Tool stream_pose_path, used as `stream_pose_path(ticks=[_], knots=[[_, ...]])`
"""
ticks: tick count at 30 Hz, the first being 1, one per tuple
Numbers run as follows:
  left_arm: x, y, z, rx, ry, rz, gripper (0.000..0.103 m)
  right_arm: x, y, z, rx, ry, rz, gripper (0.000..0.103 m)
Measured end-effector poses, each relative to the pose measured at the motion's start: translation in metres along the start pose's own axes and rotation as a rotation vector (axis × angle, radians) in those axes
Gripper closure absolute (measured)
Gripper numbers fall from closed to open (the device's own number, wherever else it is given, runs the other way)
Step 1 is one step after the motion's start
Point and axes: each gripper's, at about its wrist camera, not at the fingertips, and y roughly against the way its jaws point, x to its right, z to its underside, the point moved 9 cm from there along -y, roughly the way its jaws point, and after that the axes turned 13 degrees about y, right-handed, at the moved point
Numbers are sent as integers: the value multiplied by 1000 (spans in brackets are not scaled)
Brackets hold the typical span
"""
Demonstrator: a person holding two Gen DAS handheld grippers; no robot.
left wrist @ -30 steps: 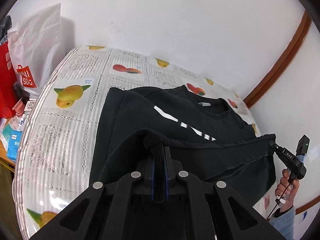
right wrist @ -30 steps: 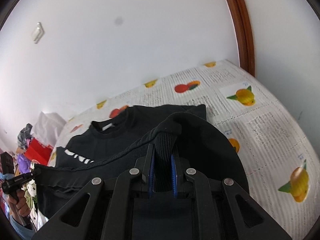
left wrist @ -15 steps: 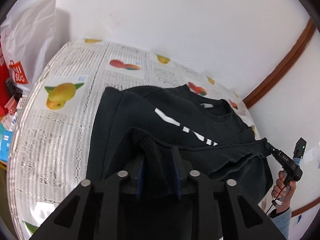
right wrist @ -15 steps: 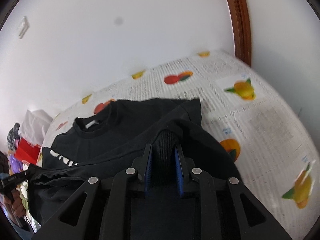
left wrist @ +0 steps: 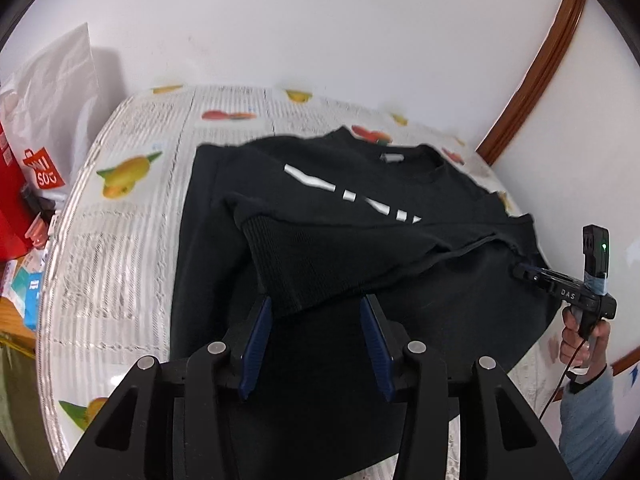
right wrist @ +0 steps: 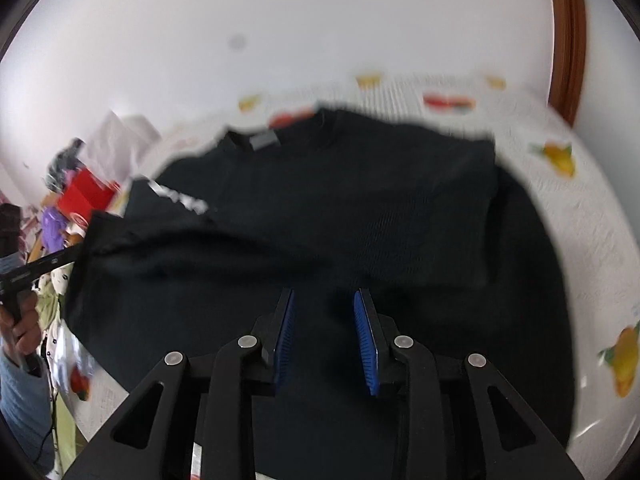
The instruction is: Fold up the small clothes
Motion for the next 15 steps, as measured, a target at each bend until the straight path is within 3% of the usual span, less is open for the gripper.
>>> stream_pose_path(ticks=[6,10,15], knots=[[-1,-32,-7,-56,12,-50,60,13,-15,-11,14,-68,0,73],[6,-33,-26,-15,-33,-76,60,18,-19,-34,39,-80,17,73],[0,-38,-64,33,8,-46,60,27,-21,-68,96,-82,57,74]])
